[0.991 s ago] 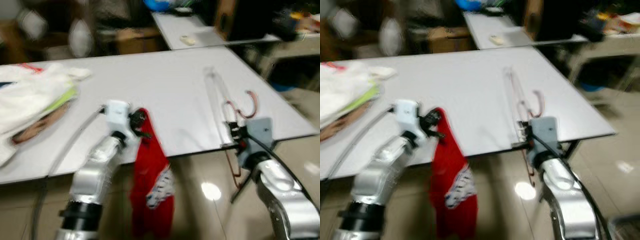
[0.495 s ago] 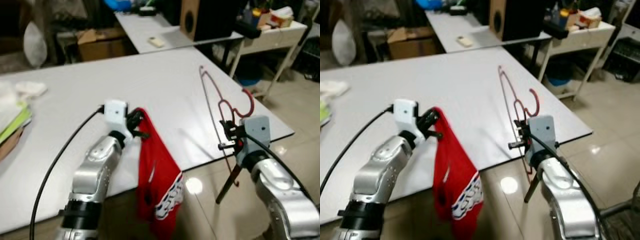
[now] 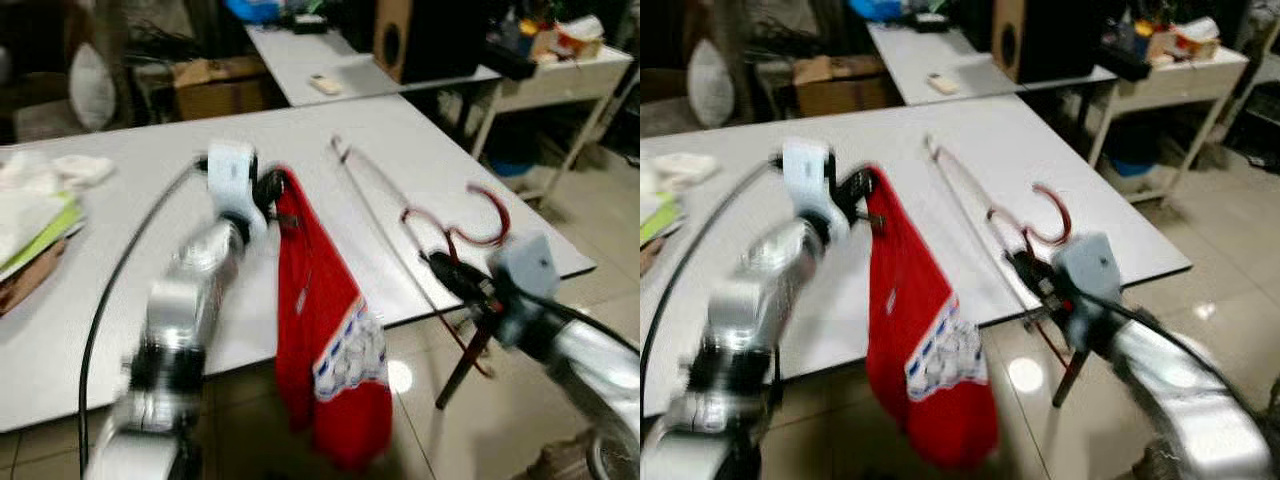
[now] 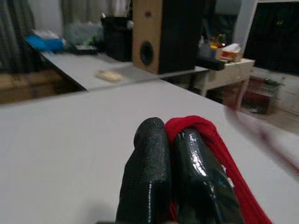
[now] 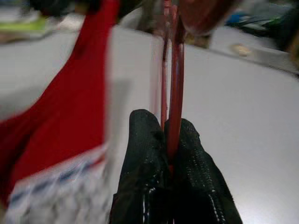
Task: Hang hanger
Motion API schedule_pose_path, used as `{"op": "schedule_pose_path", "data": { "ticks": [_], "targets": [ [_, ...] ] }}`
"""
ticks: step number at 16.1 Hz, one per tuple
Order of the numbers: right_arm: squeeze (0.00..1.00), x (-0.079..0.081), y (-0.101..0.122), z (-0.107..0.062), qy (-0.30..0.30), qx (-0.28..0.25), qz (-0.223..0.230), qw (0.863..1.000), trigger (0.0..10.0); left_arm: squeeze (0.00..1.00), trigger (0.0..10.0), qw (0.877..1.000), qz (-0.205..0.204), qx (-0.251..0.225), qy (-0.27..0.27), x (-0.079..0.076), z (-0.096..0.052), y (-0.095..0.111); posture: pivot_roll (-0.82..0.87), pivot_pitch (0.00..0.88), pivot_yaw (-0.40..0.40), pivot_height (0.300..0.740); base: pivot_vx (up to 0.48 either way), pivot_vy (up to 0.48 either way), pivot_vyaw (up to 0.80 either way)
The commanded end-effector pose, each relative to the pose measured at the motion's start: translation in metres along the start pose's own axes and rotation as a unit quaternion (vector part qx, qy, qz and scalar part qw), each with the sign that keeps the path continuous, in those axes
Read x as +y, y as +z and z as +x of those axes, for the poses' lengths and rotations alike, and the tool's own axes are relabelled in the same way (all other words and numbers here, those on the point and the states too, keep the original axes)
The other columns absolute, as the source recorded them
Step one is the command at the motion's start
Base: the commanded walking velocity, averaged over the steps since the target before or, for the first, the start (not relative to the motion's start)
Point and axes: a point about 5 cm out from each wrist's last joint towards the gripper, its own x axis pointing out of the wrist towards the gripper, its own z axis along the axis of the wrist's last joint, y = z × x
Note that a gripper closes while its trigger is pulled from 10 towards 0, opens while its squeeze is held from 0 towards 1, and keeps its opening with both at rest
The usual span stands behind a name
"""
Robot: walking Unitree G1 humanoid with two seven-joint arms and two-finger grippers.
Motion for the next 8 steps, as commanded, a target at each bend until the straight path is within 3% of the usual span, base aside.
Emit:
{"op": "schedule_pose_path", "data": {
  "ticks": [1, 5, 8],
  "targets": [
    [0.0, 0.0, 0.008, -0.006, 0.018, -0.014, -0.003, 1.0, 10.0, 0.0, 10.0, 1.0, 0.016, -0.004, 0.013, 0.005, 0.004, 0.007, -0.14, 0.0, 0.052, 0.74, 0.0, 0.0, 0.0],
    [0.0, 0.003, 0.015, -0.035, 0.133, 0.016, -0.013, 0.991, 10.0, 0.0, 10.0, 0.995, 0.059, -0.012, 0.081, 0.036, 0.025, 0.032, -0.15, 0.0, 0.064, 0.74, 0.0, 0.0, 0.0],
    [0.0, 0.004, 0.023, -0.046, 0.181, 0.009, 0.003, 0.983, 10.0, 0.0, 10.0, 0.993, 0.078, -0.026, 0.084, 0.04, 0.035, 0.047, -0.15, 0.0, 0.067, 0.74, 0.0, 0.0, 0.0]
  ]
}}
